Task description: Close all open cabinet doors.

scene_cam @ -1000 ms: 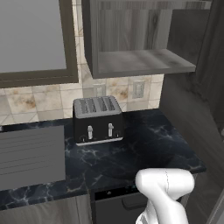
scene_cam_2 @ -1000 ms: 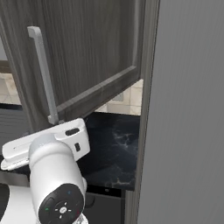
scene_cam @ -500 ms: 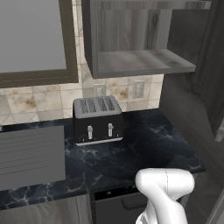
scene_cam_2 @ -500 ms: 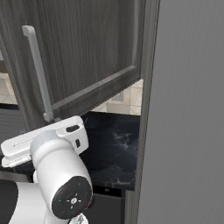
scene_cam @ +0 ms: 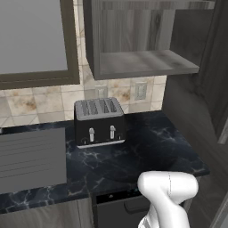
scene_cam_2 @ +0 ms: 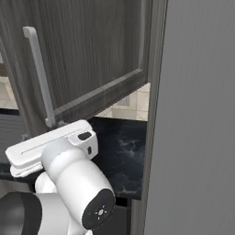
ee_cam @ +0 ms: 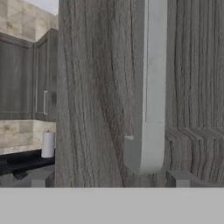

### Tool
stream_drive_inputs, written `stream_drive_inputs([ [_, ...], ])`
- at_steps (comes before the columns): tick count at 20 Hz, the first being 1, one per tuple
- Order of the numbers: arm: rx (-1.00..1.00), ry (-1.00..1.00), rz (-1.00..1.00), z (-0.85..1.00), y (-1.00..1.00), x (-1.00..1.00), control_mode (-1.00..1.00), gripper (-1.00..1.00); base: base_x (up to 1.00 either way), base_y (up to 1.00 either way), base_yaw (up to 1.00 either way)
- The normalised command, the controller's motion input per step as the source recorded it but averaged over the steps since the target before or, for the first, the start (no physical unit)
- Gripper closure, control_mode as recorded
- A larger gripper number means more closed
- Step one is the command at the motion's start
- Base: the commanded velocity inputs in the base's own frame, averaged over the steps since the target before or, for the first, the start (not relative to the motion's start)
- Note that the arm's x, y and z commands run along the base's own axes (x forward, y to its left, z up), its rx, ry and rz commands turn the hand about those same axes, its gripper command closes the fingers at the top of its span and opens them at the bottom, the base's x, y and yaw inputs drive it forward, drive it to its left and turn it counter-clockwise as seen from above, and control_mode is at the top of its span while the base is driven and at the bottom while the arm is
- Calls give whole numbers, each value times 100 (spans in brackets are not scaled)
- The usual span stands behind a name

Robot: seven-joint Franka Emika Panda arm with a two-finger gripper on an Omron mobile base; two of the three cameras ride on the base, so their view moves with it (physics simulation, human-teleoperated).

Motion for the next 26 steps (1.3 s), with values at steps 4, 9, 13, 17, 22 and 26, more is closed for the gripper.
stream_drive_inputs([
  [4,15,-20,0,-20,27,22,-100,-100,0,0,0],
  [9,4,-15,0,-35,31,32,-100,-100,0,0,0],
  [13,2,-11,0,-41,36,49,-100,-100,0,0,0],
  [17,1,-9,-2,-40,34,48,-100,-100,0,0,0],
  [22,1,-6,-10,-32,32,49,-100,-100,0,0,0],
  [26,2,-4,-17,-28,27,53,-100,-100,0,0,0],
])
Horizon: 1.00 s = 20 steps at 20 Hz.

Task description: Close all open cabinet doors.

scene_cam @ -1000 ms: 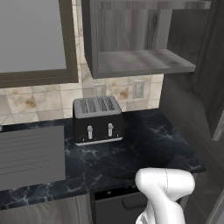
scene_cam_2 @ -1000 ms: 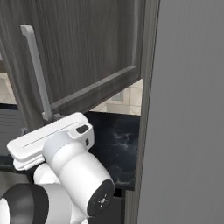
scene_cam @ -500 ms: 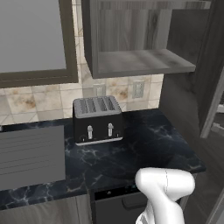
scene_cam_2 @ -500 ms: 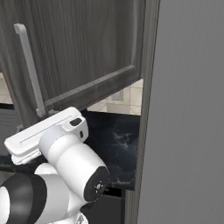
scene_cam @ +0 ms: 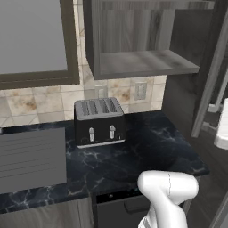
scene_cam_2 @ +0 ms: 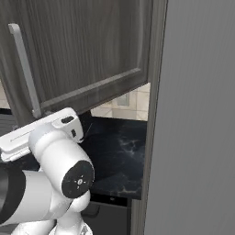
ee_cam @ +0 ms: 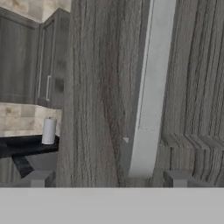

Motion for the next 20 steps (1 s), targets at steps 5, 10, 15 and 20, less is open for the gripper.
stream_drive_inputs([
  [5,1,-4,-25,-27,17,62,-100,-100,0,0,0],
  [10,0,-6,-28,-28,18,71,-100,-100,0,0,0],
  [15,0,-10,-27,-34,13,73,-100,-100,0,0,0],
  [20,0,-14,-19,-34,0,72,-100,-100,0,0,0],
])
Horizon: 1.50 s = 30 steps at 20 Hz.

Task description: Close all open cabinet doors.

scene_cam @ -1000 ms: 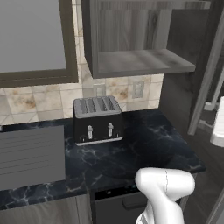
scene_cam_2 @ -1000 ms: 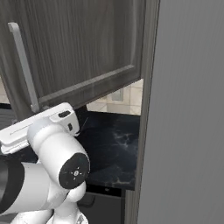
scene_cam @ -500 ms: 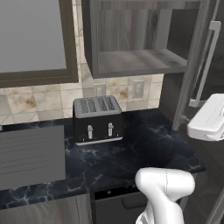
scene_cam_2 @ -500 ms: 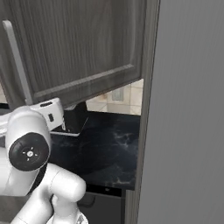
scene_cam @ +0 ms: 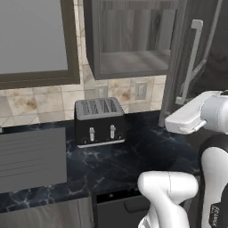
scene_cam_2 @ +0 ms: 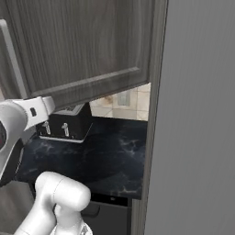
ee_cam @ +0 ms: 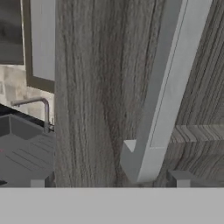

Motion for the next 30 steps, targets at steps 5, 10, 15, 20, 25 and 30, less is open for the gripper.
stream_drive_inputs([
  [5,0,-16,-19,-31,0,69,-100,-100,0,0,0],
  [10,0,-19,-21,-28,0,65,-100,-100,0,0,0],
  [15,1,-19,-22,-28,0,66,-100,-100,0,0,0],
  [20,2,-18,-21,-29,0,65,-100,-100,0,0,0],
  [25,2,-17,-14,-33,-5,55,-100,-100,0,0,0],
  [30,4,-19,-8,-35,-12,52,-100,-100,0,0,0],
])
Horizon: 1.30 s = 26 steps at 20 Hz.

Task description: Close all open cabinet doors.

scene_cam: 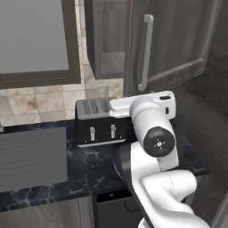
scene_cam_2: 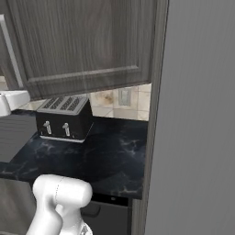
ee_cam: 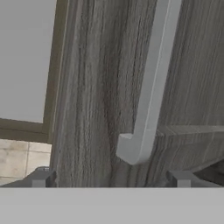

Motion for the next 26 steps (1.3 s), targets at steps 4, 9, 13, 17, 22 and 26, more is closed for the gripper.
stream_drive_inputs([
  [4,6,-20,-2,-39,-16,52,-100,-100,0,0,0],
  [9,4,-16,0,-39,-16,51,-100,-100,0,0,0],
  [13,3,-14,0,-38,-16,48,-100,-100,0,0,0],
  [17,2,-13,0,-36,-11,50,-100,-100,0,0,0],
  [22,2,-10,0,-31,-8,53,-100,-100,0,0,0],
  [26,3,-3,0,-21,-7,55,-100,-100,0,0,0],
])
